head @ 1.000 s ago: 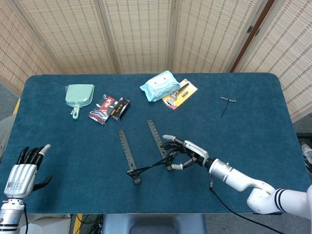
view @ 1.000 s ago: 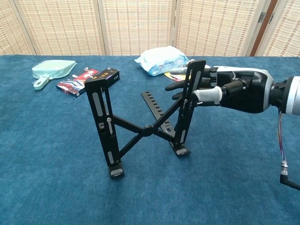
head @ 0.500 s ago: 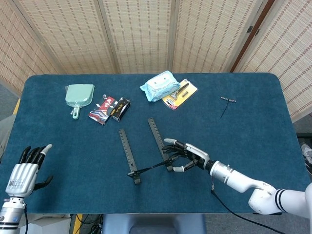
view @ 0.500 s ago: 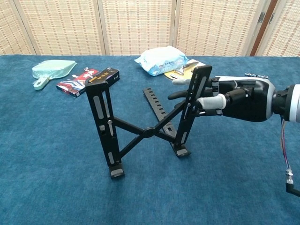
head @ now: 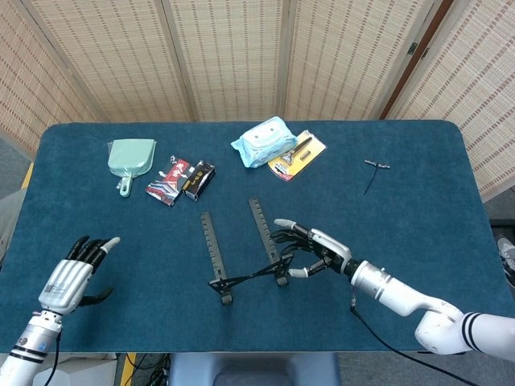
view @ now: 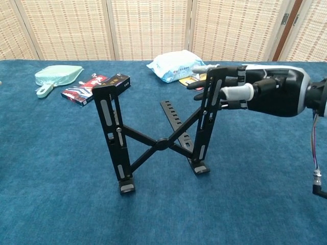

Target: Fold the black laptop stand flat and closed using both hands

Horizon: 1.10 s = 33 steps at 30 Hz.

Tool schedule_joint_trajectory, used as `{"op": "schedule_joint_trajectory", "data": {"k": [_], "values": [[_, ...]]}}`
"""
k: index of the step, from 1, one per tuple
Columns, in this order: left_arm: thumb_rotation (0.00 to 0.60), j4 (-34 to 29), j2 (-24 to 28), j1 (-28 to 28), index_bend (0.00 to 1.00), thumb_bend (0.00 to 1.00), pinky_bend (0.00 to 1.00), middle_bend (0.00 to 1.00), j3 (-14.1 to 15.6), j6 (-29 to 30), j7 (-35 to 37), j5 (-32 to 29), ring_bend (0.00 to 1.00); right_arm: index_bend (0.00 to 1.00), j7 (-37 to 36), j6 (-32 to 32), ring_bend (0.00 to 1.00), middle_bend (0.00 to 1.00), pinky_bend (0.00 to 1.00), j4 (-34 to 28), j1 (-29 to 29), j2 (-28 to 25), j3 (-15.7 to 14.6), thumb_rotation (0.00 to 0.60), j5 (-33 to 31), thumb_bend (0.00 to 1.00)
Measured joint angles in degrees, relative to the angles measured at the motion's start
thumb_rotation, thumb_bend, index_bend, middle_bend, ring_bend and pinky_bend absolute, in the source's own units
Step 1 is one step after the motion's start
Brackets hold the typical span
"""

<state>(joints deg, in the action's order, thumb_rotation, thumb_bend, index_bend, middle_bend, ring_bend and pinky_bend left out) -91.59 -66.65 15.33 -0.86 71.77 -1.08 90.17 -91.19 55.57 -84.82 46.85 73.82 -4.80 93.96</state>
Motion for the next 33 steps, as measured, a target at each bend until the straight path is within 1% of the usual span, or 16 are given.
{"op": "schedule_joint_trajectory", "data": {"k": [6, 10, 15, 19, 22, 29, 33], "values": [[0.600, 2.8, -1.8, 3.5, 0.08, 0.21, 0.01, 0.14, 1.0, -3.9, 1.5, 3.1, 0.12, 0.03, 2.2, 1.8, 0.17, 0.19, 0.27, -3.1, -0.9, -3.6, 1.5, 0.600, -1.4, 0.07], [0.600, 5.0, -3.8, 6.1, 0.08, 0.21, 0.01, 0.14, 2.3, -6.3, 1.9, 5.9, 0.12, 0.03, 3.7, 2.7, 0.16, 0.19, 0.27, -5.3, -1.5, -6.3, 2.5, 0.600, -2.2, 0.07], [0.600, 7.7, -6.9, 8.0, 0.08, 0.21, 0.01, 0.13, 3.4, -7.2, 2.1, 8.8, 0.11, 0.03, 4.7, 3.0, 0.16, 0.19, 0.27, -7.8, -2.5, -8.9, 3.5, 0.600, -3.3, 0.07], [0.600, 9.6, -9.5, 9.6, 0.08, 0.21, 0.00, 0.11, 4.1, -7.6, 2.5, 10.2, 0.11, 0.03, 4.8, 2.6, 0.16, 0.19, 0.27, -8.1, -3.1, -9.3, 3.8, 0.600, -3.7, 0.07], [0.600, 10.2, -10.4, 10.3, 0.06, 0.21, 0.00, 0.09, 4.7, -7.4, 2.5, 11.3, 0.10, 0.03, 4.7, 2.3, 0.16, 0.19, 0.27, -8.1, -3.5, -9.3, 3.8, 0.600, -3.8, 0.07], [0.600, 9.6, -11.3, 10.7, 0.05, 0.21, 0.00, 0.09, 6.5, -6.0, 2.4, 13.0, 0.10, 0.02, 4.5, 1.6, 0.16, 0.19, 0.27, -7.8, -4.0, -8.9, 4.1, 0.600, -3.6, 0.07], [0.600, 9.2, -12.2, 11.3, 0.05, 0.21, 0.00, 0.08, 6.8, -6.1, 3.3, 13.2, 0.10, 0.02, 4.4, 1.3, 0.16, 0.18, 0.27, -7.6, -4.2, -8.7, 4.2, 0.600, -3.3, 0.07]]}}
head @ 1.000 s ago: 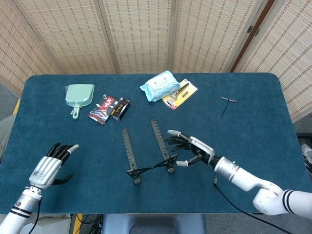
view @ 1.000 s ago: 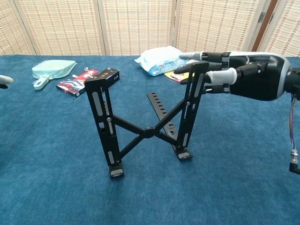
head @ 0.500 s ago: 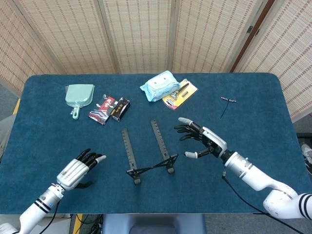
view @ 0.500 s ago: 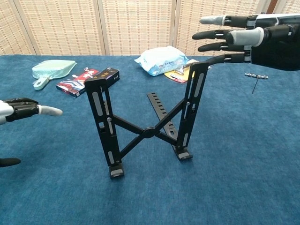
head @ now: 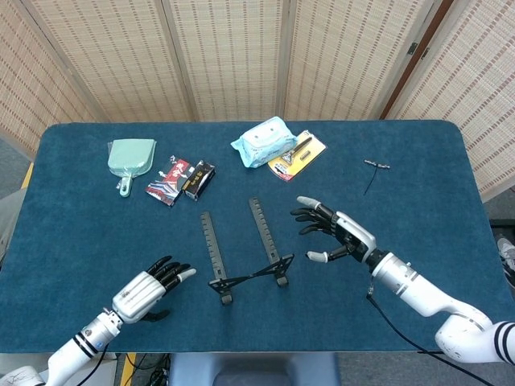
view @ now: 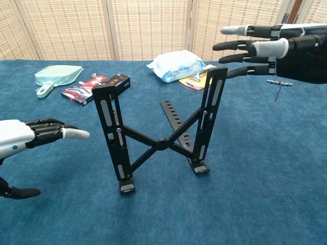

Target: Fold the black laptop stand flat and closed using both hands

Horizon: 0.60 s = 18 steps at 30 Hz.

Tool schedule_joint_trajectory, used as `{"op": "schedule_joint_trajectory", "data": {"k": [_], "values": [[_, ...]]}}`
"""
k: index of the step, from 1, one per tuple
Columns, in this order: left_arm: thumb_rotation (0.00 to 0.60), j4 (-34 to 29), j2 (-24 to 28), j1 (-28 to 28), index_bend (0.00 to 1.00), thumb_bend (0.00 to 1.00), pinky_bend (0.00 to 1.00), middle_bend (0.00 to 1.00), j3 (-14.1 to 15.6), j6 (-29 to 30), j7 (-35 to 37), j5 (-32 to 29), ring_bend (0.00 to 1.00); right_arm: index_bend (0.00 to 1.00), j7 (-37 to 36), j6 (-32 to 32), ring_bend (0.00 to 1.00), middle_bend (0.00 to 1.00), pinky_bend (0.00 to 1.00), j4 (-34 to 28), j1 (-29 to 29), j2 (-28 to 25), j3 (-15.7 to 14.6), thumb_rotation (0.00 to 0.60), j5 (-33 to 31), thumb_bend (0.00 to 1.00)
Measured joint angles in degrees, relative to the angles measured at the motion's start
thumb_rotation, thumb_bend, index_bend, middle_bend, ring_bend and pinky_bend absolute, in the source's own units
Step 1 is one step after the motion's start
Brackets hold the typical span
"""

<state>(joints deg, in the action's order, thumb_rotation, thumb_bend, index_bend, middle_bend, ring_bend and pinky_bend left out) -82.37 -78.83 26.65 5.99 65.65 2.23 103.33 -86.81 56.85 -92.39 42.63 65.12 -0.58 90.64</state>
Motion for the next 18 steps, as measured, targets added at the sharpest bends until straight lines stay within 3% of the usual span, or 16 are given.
{"op": "schedule_joint_trajectory", "data": {"k": [18], "values": [[0.600, -1.0, -5.1, 3.9, 0.05, 0.21, 0.00, 0.08, 0.4, -1.9, -0.5, 0.8, 0.10, 0.02, -0.7, 1.5, 0.16, 0.18, 0.27, 0.3, -2.6, -0.1, -0.3, 0.600, 0.7, 0.07]]}}
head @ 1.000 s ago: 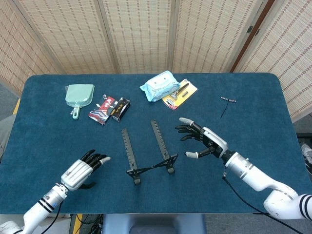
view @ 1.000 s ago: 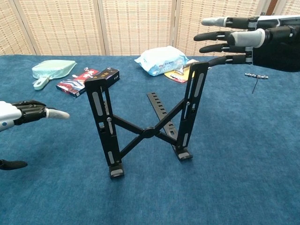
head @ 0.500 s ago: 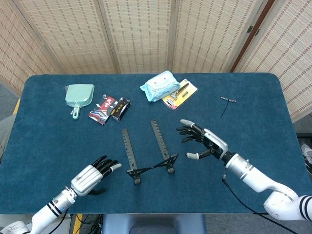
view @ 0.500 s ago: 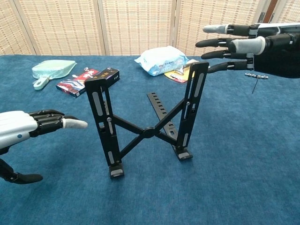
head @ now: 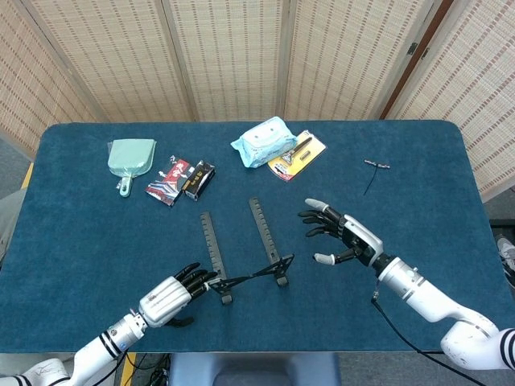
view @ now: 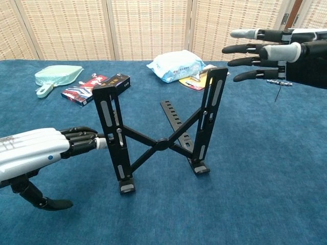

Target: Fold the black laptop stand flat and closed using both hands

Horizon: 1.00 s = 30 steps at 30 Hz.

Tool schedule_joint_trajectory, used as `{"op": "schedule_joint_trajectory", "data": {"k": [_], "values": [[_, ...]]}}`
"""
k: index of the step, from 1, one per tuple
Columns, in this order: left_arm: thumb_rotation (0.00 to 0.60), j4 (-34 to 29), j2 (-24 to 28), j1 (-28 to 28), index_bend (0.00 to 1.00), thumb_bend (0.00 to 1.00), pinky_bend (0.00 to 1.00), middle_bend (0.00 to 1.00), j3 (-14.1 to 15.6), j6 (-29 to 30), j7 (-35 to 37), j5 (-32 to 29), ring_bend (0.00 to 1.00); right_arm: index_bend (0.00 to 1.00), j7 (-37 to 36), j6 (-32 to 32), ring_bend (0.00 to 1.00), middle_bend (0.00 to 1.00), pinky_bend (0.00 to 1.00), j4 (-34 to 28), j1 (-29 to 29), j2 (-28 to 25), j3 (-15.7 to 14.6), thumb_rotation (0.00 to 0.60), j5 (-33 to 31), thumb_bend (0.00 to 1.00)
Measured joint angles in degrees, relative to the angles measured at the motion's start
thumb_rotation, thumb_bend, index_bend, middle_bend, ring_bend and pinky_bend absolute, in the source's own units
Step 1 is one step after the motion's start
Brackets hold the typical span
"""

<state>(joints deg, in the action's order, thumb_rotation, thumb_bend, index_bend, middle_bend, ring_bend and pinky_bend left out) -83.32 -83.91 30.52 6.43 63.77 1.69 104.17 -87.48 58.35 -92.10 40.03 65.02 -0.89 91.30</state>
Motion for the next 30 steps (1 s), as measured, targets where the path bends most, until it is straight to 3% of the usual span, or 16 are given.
{"op": "schedule_joint_trajectory", "data": {"k": [13, 22, 30], "values": [[0.600, -0.7, 0.4, 0.9, 0.05, 0.21, 0.00, 0.08, 0.2, -0.6, -0.9, -1.9, 0.10, 0.01, 4.0, -1.3, 0.14, 0.18, 0.27, 0.9, -0.1, 1.1, 0.4, 0.600, -0.7, 0.07], [0.600, -3.3, 5.7, -1.9, 0.05, 0.21, 0.00, 0.08, -2.3, 4.0, -2.9, -7.3, 0.10, 0.00, 17.0, -7.2, 0.07, 0.14, 0.23, -0.4, 2.1, 0.7, 1.9, 0.600, -4.1, 0.06], [0.600, -7.1, 10.8, -5.5, 0.05, 0.21, 0.00, 0.08, -4.0, 8.6, -4.9, -11.3, 0.10, 0.00, 29.8, -16.3, 0.07, 0.13, 0.23, -3.2, 5.8, 0.5, 5.4, 0.600, -14.1, 0.05]]}}
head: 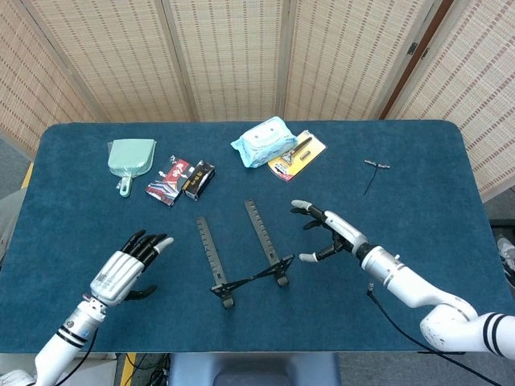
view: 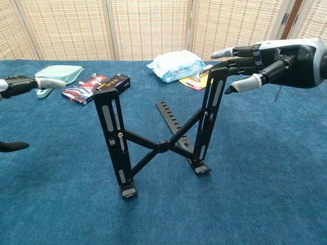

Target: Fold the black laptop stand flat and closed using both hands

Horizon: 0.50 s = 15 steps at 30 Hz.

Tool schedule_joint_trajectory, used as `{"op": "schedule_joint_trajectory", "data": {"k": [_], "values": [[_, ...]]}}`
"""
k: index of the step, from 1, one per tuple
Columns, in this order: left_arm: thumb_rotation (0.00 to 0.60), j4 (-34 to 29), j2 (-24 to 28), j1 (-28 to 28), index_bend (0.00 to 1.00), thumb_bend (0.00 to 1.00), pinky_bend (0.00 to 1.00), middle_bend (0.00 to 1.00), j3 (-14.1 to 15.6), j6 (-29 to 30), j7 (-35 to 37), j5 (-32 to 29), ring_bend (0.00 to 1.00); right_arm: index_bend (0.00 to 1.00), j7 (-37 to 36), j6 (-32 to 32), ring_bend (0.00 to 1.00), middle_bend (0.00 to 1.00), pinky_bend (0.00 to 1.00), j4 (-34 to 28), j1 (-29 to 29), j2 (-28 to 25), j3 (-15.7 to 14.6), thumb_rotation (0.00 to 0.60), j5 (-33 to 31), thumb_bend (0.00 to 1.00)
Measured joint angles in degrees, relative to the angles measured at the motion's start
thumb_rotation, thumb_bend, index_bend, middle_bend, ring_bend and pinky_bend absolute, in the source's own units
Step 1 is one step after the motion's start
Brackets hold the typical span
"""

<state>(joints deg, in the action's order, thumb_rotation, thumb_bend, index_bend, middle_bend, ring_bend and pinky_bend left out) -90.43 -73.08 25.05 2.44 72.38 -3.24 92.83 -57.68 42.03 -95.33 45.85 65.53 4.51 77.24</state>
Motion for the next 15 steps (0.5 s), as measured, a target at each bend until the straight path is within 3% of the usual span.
{"op": "schedule_joint_trajectory", "data": {"k": [15], "values": [[0.600, -2.9, 3.2, -3.1, 0.05, 0.21, 0.00, 0.08, -0.3, 2.6, -1.3, -0.8, 0.10, 0.00, 16.2, -8.0, 0.03, 0.10, 0.17, -3.4, 4.2, -0.3, 4.1, 0.600, -11.8, 0.11]]}}
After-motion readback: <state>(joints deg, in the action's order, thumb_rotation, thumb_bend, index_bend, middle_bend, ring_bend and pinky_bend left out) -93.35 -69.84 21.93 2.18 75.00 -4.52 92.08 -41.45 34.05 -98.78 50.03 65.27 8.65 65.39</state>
